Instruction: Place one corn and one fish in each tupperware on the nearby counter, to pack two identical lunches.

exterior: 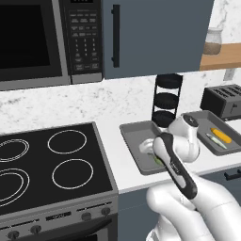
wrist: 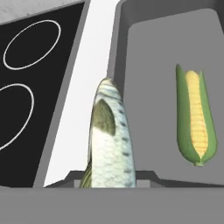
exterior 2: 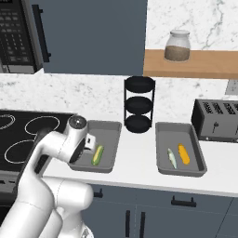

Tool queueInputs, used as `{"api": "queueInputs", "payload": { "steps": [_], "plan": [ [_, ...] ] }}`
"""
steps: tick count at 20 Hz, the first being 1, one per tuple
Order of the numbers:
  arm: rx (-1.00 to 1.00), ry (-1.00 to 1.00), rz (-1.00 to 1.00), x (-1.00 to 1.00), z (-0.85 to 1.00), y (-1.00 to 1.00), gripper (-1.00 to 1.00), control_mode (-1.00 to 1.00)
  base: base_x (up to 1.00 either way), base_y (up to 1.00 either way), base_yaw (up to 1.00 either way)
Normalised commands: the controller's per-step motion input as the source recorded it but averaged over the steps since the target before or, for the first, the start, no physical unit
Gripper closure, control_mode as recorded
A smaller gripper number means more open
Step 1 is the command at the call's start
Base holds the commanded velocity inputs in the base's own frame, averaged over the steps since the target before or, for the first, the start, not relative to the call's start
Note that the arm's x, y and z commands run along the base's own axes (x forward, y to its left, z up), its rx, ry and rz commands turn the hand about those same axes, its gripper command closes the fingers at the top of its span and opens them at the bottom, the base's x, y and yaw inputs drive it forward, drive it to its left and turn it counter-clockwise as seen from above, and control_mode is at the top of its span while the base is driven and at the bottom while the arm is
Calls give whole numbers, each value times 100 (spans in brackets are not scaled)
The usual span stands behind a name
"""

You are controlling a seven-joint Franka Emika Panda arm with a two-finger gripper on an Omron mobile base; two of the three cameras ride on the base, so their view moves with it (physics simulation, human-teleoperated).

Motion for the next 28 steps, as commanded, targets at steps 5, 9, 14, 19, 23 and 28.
{"api": "queueInputs", "payload": {
  "steps": [5,9,14,19,23,28],
  "plan": [
    [0,12,-4,40,2,-1,100,-100,0,0,0],
    [0,2,0,48,-3,-3,100,-100,0,0,0],
    [0,0,0,40,-11,-9,100,-100,0,0,0],
    [0,0,0,33,-19,-10,100,-100,0,0,0],
    [-1,-4,0,11,-35,-1,100,-100,0,0,0],
    [-3,-8,0,2,-44,0,100,-100,0,0,0]
  ]
}}
